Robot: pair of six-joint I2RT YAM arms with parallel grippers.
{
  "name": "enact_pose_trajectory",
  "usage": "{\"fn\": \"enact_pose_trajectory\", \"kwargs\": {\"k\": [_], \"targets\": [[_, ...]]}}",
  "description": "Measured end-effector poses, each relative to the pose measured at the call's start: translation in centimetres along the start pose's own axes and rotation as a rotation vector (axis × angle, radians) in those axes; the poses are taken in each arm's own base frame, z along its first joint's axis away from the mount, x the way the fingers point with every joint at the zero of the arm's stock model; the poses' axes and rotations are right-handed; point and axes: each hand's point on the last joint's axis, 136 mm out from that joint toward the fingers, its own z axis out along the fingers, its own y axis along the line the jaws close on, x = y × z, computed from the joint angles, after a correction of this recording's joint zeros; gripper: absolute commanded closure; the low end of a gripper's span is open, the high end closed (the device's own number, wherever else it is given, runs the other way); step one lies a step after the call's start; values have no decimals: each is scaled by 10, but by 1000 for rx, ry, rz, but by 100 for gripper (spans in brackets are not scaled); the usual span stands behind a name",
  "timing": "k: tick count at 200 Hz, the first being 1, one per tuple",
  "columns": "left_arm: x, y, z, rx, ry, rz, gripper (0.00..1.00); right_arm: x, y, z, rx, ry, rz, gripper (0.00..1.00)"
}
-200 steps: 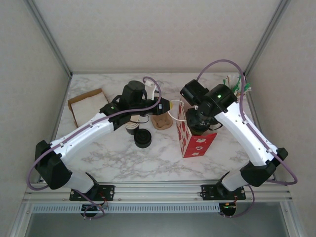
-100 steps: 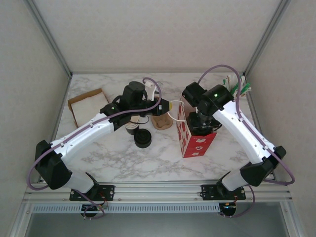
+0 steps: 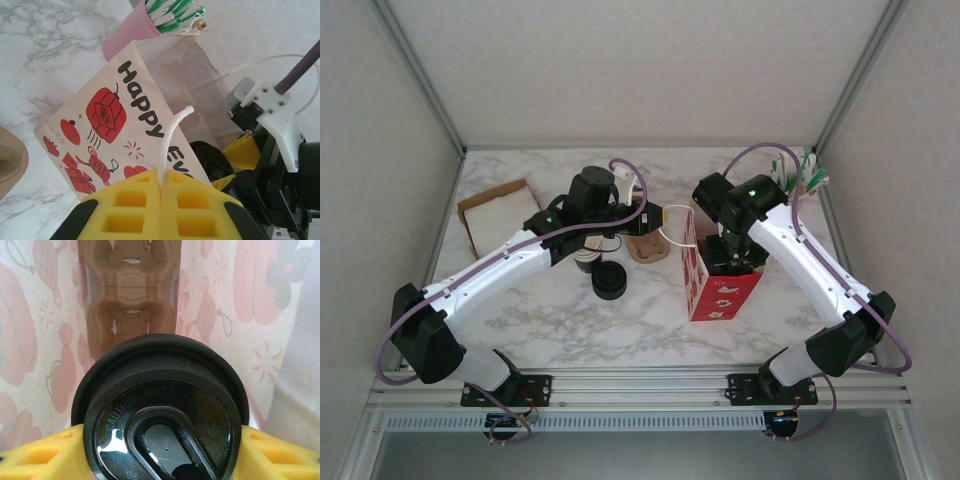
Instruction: Pack the takeout coffee
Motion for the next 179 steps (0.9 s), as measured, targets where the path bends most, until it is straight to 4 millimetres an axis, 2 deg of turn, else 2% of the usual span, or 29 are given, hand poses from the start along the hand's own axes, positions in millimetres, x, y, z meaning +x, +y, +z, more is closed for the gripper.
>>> {"fn": "enact_pose_trajectory", "kwargs": {"k": [81,179], "targets": [[5,6,2,-12,10,-7,100,-2,6,14,-24,14,5,37],[10,12,-1,-34,4,-15,100,-12,11,15,-44,-22,8,38]]}}
